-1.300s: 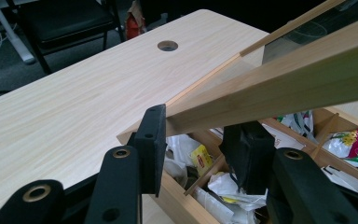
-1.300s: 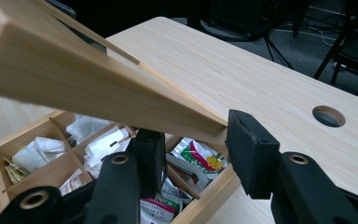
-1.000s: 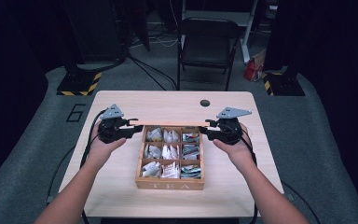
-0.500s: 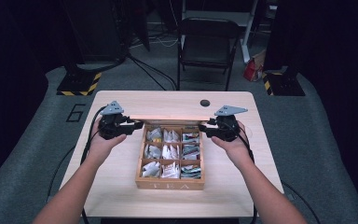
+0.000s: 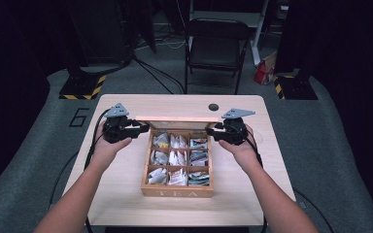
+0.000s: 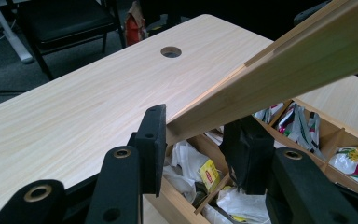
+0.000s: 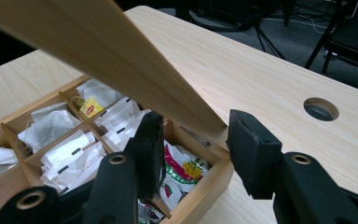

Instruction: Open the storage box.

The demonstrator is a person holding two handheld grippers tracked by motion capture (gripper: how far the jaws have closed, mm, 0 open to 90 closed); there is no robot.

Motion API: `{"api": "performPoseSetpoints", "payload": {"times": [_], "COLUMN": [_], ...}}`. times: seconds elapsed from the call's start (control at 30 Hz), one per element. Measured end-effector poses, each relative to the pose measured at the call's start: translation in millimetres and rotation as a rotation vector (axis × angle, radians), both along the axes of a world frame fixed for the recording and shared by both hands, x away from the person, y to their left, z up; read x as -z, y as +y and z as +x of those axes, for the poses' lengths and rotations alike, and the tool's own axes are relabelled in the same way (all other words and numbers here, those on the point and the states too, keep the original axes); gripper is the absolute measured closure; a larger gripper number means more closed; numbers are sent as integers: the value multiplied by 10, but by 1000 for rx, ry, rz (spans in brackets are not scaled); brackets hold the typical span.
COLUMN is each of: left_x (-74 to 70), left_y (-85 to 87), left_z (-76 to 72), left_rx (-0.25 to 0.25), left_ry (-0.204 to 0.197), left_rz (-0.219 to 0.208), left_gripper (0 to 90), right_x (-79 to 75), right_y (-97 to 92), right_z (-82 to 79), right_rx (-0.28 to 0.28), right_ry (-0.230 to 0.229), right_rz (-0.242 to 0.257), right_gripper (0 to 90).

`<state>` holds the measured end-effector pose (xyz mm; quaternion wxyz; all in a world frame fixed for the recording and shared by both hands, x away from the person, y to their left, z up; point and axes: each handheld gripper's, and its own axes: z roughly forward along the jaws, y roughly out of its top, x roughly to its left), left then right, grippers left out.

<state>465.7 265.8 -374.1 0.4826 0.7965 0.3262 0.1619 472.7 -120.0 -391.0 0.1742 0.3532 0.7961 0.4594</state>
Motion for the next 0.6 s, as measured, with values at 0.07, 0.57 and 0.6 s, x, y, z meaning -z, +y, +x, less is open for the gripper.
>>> {"api": "performPoseSetpoints", "payload": {"times": [0.07,0.57,0.6], "left_x": [-5,-21,-18], "left_y": [0,4,5], "left_z": [5,65,68], "left_rx": [-2,2,3], "left_ry": [4,-9,-10], "left_rz": [0,-8,-11], "left_gripper": [602,605,604], "right_x": [1,-22,-23], "right_y": [5,7,7], "right_z": [8,91,94], "right_rx": [2,2,2], "right_ry": [-1,-4,-3], "right_rz": [-5,-5,-6], "right_gripper": [563,592,592]}}
